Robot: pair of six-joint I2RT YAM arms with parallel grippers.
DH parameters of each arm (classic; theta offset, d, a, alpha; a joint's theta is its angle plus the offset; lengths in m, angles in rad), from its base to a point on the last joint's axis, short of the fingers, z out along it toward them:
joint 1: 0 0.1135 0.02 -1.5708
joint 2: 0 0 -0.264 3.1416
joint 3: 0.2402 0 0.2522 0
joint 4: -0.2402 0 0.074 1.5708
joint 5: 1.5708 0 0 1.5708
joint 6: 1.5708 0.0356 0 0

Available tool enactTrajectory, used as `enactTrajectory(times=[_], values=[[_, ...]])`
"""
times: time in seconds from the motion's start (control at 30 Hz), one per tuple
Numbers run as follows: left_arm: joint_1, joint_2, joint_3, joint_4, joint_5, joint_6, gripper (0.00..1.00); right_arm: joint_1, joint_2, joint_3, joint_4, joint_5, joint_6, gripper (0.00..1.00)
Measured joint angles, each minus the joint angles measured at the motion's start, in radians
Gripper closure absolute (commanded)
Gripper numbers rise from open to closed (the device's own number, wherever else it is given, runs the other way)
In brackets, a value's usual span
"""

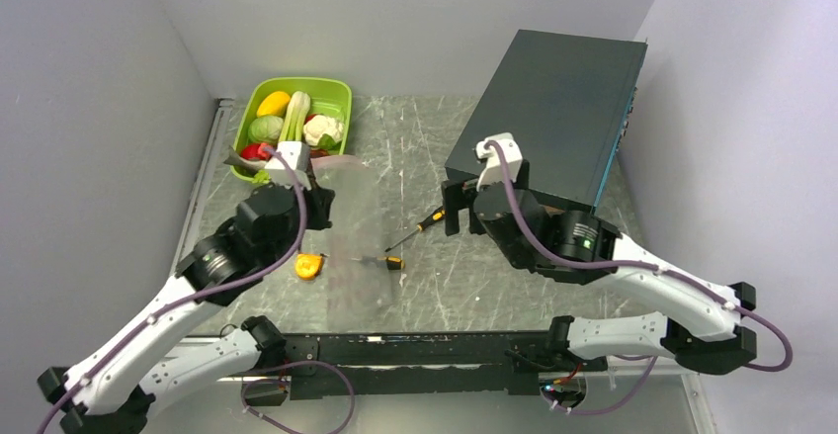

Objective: Place the food in the zip-top bag and seal the zipper
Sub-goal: Pick up the zipper food storage bag at the center of the board.

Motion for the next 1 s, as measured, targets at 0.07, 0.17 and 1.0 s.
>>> enactTrajectory(times=[0.07, 0.17, 1.0], values=[[0.000, -0.056, 0.001, -0.006, 0.006, 0.044, 1.00, 0.000, 0.043, 0.026, -0.002, -0.003, 0.012, 0.00], [0.000, -0.141, -0.024, 0.022, 0.046, 0.086, 1.00, 0.000, 0.119, 0.073, -0.002, -0.005, 0.050, 0.00], [0.000, -0.408, -0.338, 0.240, 0.239, 0.121, 1.00, -0.193, 0.544, 0.377, -0.150, -0.346, 0.906, 0.19]])
